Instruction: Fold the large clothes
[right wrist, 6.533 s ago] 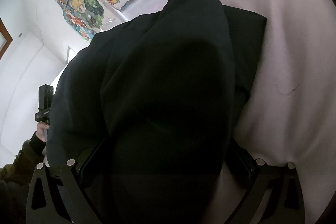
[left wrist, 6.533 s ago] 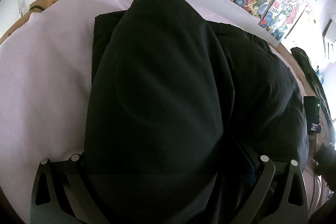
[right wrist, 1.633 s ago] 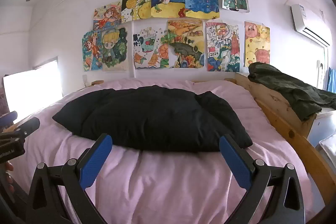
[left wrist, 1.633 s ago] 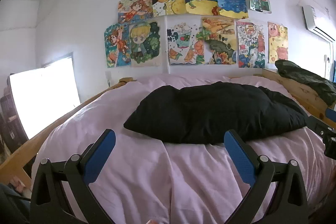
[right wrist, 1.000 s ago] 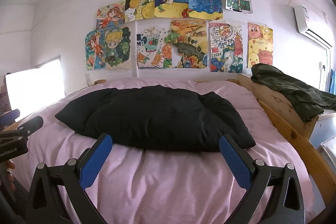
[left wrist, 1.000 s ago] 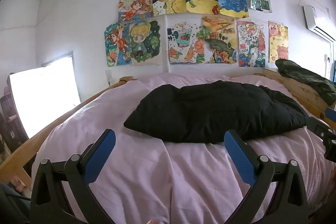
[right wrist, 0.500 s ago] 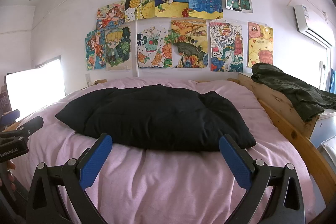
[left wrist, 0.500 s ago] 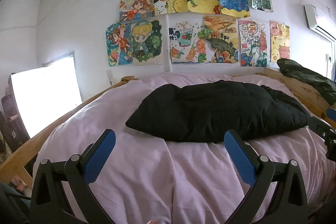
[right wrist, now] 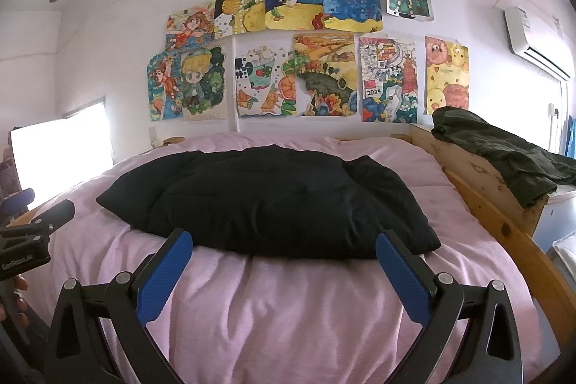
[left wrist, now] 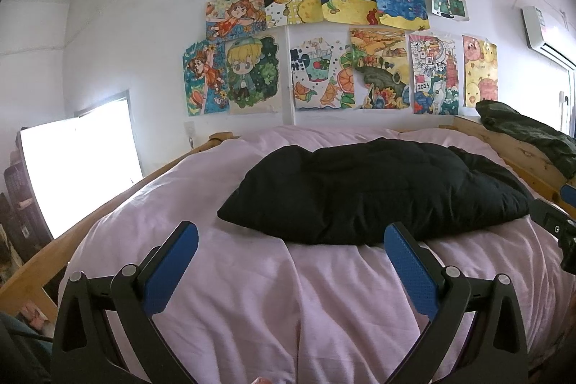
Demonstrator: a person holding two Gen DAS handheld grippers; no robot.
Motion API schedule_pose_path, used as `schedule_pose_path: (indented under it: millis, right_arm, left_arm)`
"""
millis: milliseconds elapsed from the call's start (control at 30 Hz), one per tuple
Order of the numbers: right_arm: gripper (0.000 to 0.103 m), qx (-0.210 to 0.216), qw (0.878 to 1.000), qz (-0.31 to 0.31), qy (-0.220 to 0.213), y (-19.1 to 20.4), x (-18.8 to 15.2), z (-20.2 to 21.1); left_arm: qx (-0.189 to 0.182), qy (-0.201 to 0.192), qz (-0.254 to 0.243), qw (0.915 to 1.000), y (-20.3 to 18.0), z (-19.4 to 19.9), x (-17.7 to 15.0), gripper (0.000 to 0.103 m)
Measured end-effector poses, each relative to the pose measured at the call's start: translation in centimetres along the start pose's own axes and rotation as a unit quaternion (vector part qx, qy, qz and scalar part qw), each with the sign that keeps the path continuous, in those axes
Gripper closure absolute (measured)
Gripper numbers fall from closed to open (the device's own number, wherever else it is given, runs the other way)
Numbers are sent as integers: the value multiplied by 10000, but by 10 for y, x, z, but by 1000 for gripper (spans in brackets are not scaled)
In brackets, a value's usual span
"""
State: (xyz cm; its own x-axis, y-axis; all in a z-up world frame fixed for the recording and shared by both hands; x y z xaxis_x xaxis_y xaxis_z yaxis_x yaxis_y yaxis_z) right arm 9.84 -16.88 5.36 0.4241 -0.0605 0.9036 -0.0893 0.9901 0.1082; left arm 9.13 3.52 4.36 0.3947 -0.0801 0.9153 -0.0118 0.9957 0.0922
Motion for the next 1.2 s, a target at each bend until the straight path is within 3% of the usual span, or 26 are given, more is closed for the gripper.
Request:
schedule_pose_path:
  millis: [1200]
  right_arm:
    - [0,-23,10000,-19,-26,-2,0,0]
  left_arm:
    - [-15,-15,-41,10000,7,-1,-1,1]
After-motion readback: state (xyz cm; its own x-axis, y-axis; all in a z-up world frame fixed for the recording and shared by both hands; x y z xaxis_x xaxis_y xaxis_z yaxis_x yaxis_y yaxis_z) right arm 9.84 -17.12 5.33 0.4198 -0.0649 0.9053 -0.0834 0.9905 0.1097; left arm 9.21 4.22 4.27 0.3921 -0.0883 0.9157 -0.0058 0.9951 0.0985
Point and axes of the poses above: each gripper's, at about its wrist camera, not at the fingertips, and z roughly against the way its jaws point, y to its left, x to its top, the point moved 6 cm from there along -z, roughly the way its jaws point, and after that the axes turned 1 degree about y, right-handed, at the moved point
